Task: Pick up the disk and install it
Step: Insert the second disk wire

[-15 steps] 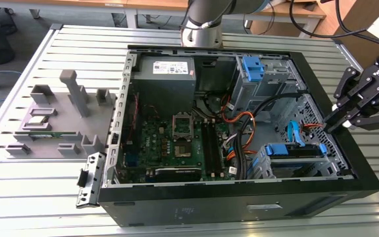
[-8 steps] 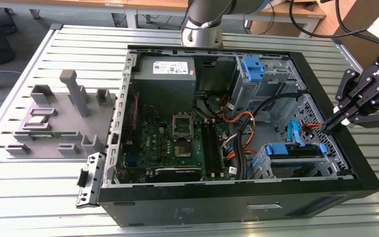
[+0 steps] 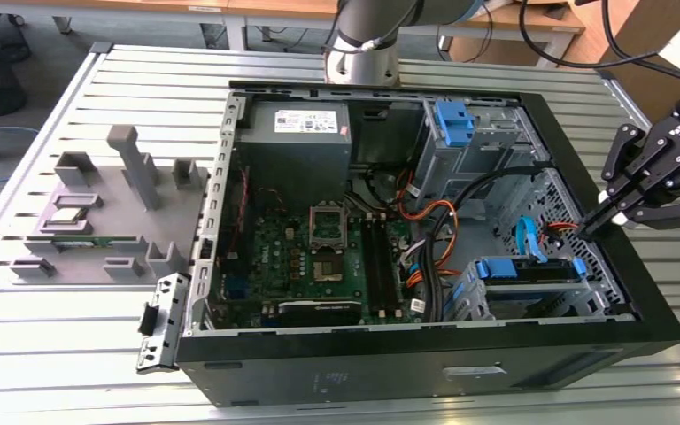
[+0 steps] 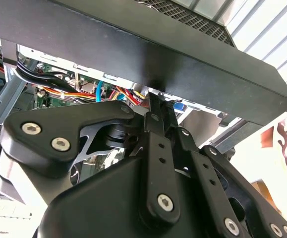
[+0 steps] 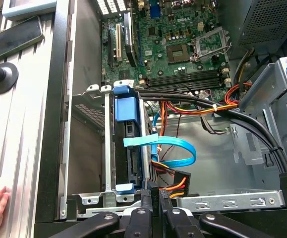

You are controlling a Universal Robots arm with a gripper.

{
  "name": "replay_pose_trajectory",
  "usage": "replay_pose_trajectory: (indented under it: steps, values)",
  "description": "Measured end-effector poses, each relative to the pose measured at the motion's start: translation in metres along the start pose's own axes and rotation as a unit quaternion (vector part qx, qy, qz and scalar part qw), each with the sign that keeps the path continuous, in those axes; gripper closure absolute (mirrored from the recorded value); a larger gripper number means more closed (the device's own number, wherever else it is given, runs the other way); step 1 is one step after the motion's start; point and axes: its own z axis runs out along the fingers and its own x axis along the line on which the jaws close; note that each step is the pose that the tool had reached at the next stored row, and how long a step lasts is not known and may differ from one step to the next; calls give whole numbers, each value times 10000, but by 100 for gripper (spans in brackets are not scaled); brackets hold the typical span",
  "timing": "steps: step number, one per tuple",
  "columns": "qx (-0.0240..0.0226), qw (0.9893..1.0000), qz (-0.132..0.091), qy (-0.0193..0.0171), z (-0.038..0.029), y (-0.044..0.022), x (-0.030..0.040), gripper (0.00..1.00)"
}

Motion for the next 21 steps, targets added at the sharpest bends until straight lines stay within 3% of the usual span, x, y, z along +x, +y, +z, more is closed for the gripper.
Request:
replay_pose_trajectory:
  steps: [5, 9, 10, 13, 14, 18, 21]
  values:
    - [18, 10000, 0, -9, -3, 26, 4, 82]
    - [69, 10000, 6, -17, 25, 107, 11, 82]
    - [113, 9999, 13, -21, 53, 189, 18, 82]
    - [192, 9998, 23, -31, 93, 304, 28, 82]
    - [247, 9997, 30, -39, 112, 364, 34, 82]
    - [322, 9995, 40, -48, 66, 427, 48, 82]
    - [375, 9993, 47, -55, 54, 437, 52, 82]
